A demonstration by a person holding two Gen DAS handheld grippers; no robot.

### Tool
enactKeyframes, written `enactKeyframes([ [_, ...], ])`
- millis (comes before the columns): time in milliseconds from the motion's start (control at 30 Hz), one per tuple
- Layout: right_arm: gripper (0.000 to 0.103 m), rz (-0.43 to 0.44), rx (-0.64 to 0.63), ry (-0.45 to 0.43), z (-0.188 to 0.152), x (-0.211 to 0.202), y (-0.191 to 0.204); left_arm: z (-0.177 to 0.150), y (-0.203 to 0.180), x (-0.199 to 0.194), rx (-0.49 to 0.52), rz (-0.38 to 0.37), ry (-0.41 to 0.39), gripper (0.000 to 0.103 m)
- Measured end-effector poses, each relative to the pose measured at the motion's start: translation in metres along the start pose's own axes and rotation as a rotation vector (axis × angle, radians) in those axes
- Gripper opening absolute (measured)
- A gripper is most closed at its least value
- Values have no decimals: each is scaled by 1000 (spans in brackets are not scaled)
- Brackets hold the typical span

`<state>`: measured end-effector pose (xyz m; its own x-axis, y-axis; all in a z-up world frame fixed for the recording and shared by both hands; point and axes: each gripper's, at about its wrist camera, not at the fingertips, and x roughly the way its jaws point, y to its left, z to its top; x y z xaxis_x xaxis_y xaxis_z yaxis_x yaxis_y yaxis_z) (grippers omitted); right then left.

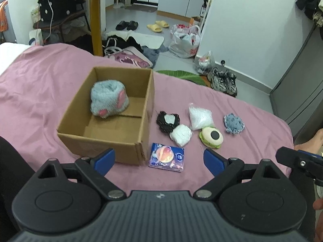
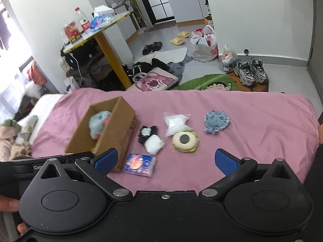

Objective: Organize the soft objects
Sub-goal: 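Reach the left tool to the blue tissue pack while the right tool approaches the eyeball plush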

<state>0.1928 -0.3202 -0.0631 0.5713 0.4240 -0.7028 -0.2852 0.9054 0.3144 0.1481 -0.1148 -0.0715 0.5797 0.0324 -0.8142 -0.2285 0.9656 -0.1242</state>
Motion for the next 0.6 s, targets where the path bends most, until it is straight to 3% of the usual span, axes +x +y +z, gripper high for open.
enactKeyframes([
  [600, 103, 52, -41, 84, 11, 61, -56, -17, -19, 62, -102, 81, 56, 92],
])
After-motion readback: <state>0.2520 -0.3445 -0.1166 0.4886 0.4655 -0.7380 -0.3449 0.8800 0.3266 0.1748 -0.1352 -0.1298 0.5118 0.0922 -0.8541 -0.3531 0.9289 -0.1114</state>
